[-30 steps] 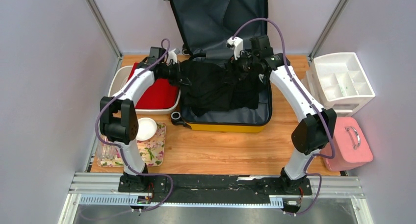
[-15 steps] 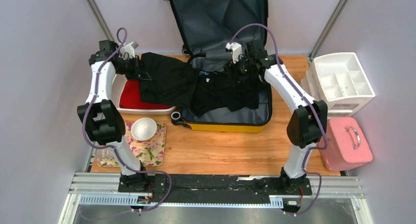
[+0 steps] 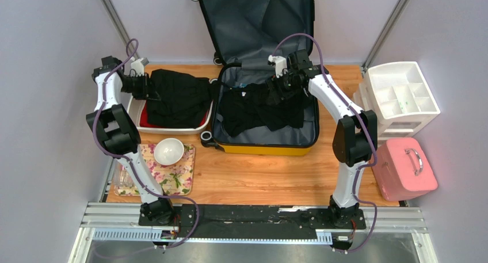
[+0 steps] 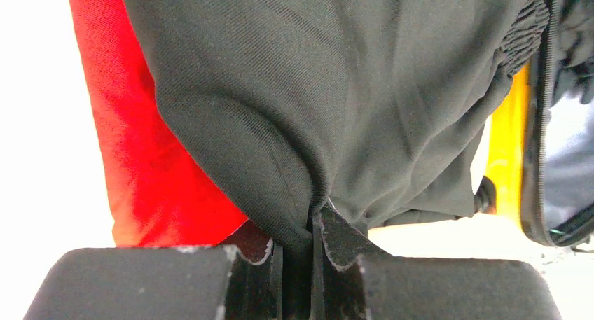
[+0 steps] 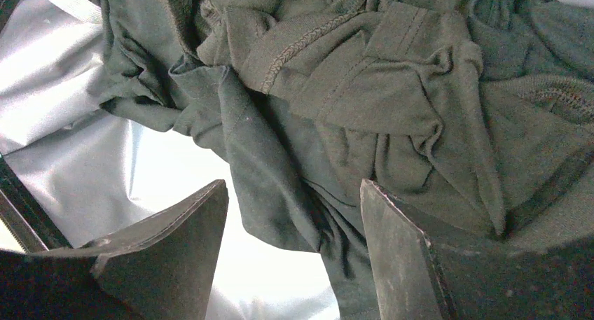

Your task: Open, take out, and arrange the luggage

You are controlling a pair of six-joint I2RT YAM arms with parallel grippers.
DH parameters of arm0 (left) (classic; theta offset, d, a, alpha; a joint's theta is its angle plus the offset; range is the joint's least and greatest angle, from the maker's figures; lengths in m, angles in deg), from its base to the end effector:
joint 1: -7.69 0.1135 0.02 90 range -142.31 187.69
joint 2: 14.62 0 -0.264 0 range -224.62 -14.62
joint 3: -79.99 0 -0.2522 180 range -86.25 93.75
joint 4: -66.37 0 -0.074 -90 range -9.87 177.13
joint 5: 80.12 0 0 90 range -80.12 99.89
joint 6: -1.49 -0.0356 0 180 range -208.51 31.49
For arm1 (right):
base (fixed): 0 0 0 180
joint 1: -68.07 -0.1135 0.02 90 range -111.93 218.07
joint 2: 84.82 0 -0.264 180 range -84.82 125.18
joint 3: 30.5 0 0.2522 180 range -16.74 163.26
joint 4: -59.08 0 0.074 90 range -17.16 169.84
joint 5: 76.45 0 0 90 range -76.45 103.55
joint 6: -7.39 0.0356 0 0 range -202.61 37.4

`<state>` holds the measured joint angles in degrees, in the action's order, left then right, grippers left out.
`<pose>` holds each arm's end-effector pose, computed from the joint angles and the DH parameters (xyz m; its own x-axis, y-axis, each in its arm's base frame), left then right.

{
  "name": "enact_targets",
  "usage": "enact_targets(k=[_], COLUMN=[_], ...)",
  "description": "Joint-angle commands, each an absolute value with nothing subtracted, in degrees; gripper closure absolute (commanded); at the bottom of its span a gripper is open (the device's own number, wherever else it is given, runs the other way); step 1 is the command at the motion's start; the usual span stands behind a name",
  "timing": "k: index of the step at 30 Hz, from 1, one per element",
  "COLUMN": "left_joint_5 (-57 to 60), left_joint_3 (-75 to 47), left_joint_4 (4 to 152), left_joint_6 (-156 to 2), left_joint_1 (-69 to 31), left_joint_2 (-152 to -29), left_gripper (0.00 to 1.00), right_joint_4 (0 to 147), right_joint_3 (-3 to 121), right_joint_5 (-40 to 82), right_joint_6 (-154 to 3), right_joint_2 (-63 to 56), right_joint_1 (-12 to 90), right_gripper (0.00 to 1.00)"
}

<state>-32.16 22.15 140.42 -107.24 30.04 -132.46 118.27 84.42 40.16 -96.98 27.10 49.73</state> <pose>0.4064 0.1413 0.2717 -0.8434 -0.0889 -0.5298 0.2143 0.8486 -0.4837 0.4025 0.1502 0.2837 -0.6355 -0.4444 -0.6314 -0.6974 0.6813 0.2224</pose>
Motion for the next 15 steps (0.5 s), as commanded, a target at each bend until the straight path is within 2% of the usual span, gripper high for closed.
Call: enact_targets(k=[1,13,14,15], left_joint_5=[-29.59,-23.69,-22.91,-22.64], left_joint_3=[24.76,24.76,24.41,24.67], left_joint_4=[140.08,139.81,139.64,139.72], left_joint_6=[-115.67,-116.02,-115.76,-115.59], left_joint_1=[31.77,35.90,35.90,35.82], left_joint_2=[-134.06,-136.52,-136.96,-137.31], left_gripper=[1.00,1.00,0.93,0.69], right_joint_4=[119.33,119.69,119.60,119.60], right_joint_3=[86.53,84.51,84.59,84.86], right_joint_5=[39.92,38.95,39.04,38.95], right_joint_6=[-97.02,-98.43,-98.34,-98.42], right_joint_2=[25.22,23.46,23.55,23.63], right_joint_1=[49.53,49.71,49.71,49.71], right_gripper=[0.28,0.28,0.28,0.28])
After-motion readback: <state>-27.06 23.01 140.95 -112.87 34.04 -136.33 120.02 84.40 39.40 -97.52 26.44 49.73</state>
